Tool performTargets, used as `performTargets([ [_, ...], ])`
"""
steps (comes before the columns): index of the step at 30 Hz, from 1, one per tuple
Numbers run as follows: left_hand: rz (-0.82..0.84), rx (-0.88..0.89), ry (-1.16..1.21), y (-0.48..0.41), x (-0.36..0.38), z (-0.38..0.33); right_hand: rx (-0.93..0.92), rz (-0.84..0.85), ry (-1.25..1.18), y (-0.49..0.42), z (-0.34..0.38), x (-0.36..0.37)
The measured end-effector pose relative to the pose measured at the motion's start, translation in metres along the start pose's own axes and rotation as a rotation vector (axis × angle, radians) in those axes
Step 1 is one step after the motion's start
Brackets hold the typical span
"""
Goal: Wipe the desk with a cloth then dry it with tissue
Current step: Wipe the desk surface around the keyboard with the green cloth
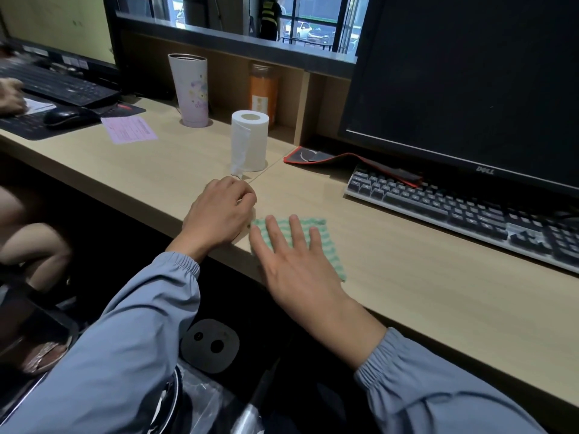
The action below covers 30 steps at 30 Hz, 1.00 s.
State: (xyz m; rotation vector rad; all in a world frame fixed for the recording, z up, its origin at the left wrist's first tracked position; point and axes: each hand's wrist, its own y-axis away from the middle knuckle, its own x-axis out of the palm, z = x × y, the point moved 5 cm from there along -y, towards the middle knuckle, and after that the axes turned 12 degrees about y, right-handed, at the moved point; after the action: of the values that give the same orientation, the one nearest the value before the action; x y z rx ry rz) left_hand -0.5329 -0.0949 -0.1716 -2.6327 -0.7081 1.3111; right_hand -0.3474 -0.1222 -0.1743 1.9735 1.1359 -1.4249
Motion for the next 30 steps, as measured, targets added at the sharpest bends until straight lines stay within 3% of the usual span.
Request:
performTargets([
  [8,0.088,0.028,-0.113,0.002,-0.001,0.003,-0.033,0.047,-0.049,-0.009,0.001,-0.002],
  [13,0.018,0.035,-0.009,0.005,-0.008,-0.010,-0.068,0.113,-0.154,0.009,-0.020,-0.002],
  [22,0.005,0.035,-0.006,0.005,-0.006,-0.007,0.013,0.224,-0.323,0.053,-0.062,-0.001],
  [30,-0.004,0.041,0.008,0.004,-0.004,-0.003,0.119,0.297,-0.327,0.088,-0.092,0.004],
])
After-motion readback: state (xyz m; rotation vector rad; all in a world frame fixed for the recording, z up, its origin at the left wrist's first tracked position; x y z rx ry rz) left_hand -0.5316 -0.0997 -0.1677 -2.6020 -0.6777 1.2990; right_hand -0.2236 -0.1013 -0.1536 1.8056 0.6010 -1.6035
